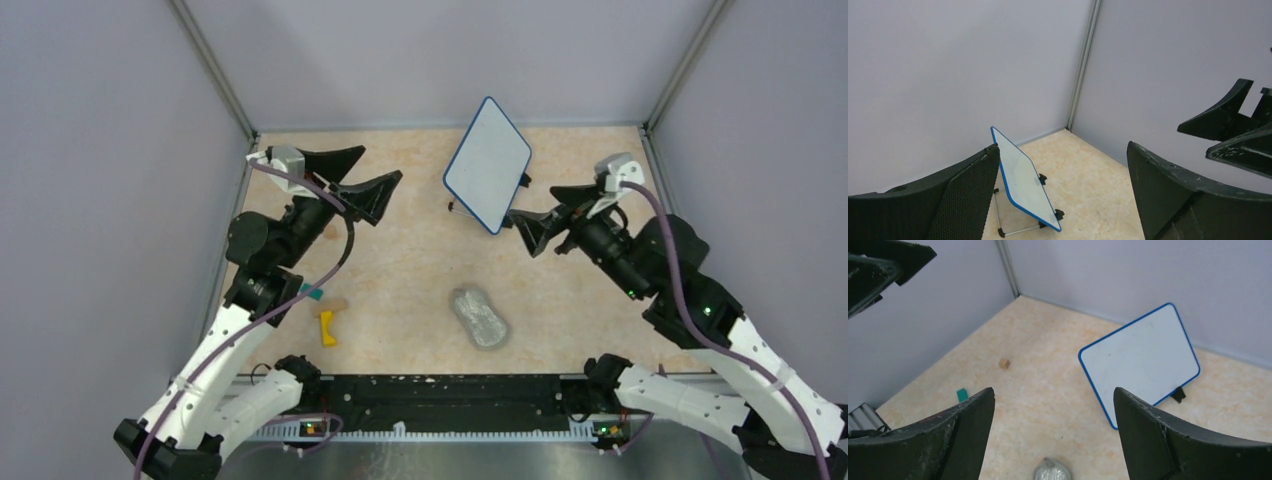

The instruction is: Erase the whiteboard

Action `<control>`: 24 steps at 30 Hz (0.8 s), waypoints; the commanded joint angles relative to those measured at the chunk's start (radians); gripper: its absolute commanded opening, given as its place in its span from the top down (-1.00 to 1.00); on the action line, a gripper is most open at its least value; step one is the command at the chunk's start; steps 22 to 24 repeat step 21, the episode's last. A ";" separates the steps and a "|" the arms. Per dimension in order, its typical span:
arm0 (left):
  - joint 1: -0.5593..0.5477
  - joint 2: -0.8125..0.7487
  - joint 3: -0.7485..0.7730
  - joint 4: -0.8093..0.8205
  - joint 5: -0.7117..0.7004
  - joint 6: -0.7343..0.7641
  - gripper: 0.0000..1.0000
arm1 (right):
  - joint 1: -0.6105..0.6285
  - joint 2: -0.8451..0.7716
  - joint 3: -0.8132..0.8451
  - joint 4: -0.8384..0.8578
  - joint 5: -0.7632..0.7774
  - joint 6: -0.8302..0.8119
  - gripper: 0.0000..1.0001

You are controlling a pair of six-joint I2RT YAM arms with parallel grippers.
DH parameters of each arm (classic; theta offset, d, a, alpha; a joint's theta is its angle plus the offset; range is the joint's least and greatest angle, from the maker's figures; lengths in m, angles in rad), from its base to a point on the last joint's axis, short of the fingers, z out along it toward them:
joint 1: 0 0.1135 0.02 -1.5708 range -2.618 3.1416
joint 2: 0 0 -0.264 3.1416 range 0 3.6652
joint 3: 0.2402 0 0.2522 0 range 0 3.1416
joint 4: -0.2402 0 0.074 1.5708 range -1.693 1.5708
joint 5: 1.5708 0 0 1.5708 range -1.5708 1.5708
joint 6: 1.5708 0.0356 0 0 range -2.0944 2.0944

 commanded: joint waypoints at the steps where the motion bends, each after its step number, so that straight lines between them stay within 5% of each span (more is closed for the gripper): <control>1: 0.005 -0.026 0.048 0.056 0.005 0.052 -0.98 | 0.003 -0.070 0.032 0.062 0.036 -0.086 -0.71; 24: 0.005 -0.063 0.040 0.065 -0.041 0.087 -0.97 | 0.002 -0.174 -0.024 0.223 0.064 -0.151 -0.75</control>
